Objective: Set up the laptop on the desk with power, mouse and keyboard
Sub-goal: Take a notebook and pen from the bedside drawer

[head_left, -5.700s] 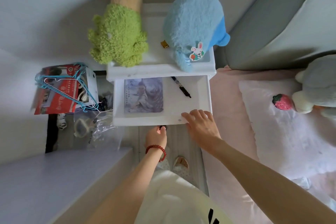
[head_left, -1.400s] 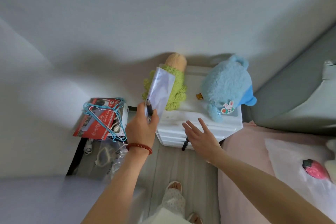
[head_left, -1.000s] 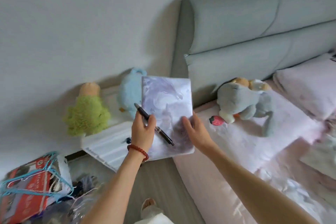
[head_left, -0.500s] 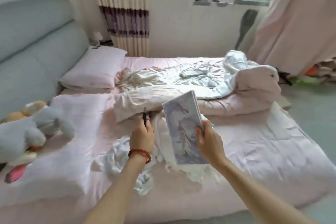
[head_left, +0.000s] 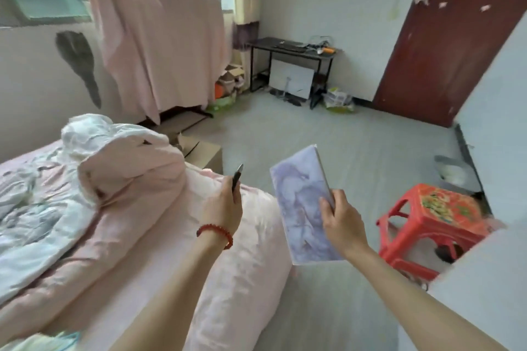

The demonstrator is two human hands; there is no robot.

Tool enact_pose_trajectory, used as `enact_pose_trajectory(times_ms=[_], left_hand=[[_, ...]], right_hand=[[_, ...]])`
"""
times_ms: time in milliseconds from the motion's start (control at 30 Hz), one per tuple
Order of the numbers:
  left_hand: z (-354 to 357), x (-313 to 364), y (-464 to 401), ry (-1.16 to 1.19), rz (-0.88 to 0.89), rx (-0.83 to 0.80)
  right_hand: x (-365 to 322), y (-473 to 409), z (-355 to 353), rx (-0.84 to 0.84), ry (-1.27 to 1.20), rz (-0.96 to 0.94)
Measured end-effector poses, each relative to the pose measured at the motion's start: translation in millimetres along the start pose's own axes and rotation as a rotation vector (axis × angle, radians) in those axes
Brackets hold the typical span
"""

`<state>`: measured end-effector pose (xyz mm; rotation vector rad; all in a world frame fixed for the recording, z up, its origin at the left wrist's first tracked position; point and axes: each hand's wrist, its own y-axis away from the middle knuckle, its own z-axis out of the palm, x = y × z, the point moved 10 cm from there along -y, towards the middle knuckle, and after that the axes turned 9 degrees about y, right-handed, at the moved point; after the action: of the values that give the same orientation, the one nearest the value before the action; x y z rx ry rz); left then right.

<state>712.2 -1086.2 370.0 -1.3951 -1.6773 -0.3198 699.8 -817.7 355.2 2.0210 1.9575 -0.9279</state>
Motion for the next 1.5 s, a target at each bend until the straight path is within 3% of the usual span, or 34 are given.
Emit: enact_pose_trajectory(times_ms=[267,533,733,933,1167,1500], left_hand=[[173.4,99.3,-214.9,0.218,0.108,-0.045],[358.0,187.4,-366.0,0.194,0.293,-0.157],[488.8,227.7,-502.8,0.159,0.277,-0.114],[557.8,290.7,-645.1,0.074,0.379,-0.044],[599.9,281.8,-865.1,0.169,0.310,0.249],[742.8,304.9,-1196.2,0.224,0.363,0.260]], right_hand=[[83.3,-235.9,-45.4,0.161,0.115,0.092],[183.2,-435.1,-64.6,0.265,0.117,0.163],[259.7,-627.7,-45.9,0.259,0.087,0.114],[278.7,-815.6,-25.7,0.232,-0.040,0.055],[284.7,-1057.6,49.5,0.186,-0.063,-0.050],[248.5,-1428.7,134.9,0.263,-0.109,-0.110]])
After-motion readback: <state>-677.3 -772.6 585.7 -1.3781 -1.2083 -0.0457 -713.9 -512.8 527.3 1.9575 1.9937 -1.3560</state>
